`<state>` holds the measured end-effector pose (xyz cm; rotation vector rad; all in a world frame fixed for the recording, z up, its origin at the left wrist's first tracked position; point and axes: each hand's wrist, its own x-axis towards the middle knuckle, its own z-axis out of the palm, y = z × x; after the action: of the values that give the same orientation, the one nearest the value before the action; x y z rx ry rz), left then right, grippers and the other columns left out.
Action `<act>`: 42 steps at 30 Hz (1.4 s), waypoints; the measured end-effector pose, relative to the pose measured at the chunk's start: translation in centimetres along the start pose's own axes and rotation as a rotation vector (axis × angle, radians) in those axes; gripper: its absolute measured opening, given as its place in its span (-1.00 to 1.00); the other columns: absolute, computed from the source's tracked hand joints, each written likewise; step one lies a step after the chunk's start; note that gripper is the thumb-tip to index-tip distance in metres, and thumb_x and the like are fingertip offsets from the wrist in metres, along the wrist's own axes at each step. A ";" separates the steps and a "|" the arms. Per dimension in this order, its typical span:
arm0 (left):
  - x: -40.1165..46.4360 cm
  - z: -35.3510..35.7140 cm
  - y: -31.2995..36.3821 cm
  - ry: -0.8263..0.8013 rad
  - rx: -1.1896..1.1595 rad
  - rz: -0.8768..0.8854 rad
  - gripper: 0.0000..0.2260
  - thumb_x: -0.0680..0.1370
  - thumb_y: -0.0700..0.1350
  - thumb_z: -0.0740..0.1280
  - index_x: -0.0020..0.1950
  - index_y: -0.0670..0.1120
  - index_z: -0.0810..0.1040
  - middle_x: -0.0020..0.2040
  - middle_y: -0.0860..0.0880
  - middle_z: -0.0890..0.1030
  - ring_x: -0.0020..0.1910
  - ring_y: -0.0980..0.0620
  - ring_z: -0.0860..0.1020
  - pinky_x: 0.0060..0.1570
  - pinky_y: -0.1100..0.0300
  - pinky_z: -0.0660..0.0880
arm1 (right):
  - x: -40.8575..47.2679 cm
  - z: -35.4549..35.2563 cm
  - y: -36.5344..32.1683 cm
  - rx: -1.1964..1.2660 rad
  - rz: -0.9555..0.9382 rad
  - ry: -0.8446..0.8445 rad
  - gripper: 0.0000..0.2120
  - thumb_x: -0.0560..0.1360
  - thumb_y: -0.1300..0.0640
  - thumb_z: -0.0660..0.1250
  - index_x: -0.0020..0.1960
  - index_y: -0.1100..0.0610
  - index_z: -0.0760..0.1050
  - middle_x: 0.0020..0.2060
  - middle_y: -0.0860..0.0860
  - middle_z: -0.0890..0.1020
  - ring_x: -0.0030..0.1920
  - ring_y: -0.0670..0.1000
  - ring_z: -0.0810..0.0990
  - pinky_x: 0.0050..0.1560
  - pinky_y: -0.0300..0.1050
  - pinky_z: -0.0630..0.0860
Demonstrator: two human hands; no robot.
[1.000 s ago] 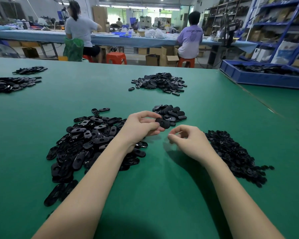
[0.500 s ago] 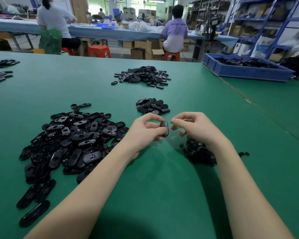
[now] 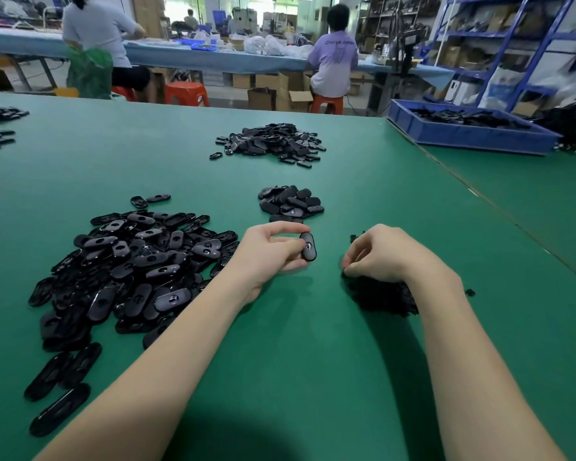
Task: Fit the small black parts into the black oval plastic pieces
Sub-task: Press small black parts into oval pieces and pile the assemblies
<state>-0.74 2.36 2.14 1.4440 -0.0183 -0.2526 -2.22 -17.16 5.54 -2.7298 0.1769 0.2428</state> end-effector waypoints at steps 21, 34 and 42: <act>-0.1 -0.2 0.4 0.059 0.048 0.187 -0.84 0.49 -0.39 0.42 0.00 -0.19 0.57 -0.13 -0.17 0.73 -0.11 -0.07 0.73 -0.10 0.20 0.65 | 0.2 1.0 -1.6 0.818 -0.016 0.106 -0.91 0.40 0.08 0.55 -0.26 -0.07 0.71 -0.37 -0.09 0.58 -0.37 -0.09 0.43 -0.55 -0.38 0.25; -0.1 -0.1 0.5 0.039 0.160 0.252 -0.85 0.49 -0.30 0.46 -0.03 -0.09 0.60 -0.16 -0.10 0.74 -0.10 -0.02 0.73 -0.04 0.18 0.62 | 0.2 1.4 -2.3 0.763 -0.071 0.145 -0.96 0.42 0.14 0.52 -0.19 0.03 0.68 -0.46 -0.10 0.50 -0.50 -0.13 0.31 -0.50 -0.36 0.25; -0.5 -0.1 0.8 0.017 0.178 0.248 -0.85 0.50 -0.29 0.46 -0.02 -0.07 0.60 -0.14 -0.09 0.74 -0.07 -0.04 0.71 -0.15 0.25 0.58 | 0.0 1.5 -2.3 0.789 -0.070 0.142 -0.94 0.37 0.09 0.56 -0.24 -0.03 0.70 -0.44 -0.06 0.45 -0.44 -0.09 0.32 -0.51 -0.36 0.23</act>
<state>-1.12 2.66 3.01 1.6039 -0.2090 -0.0353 -2.03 -14.48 5.06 -1.9611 0.1701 -0.0438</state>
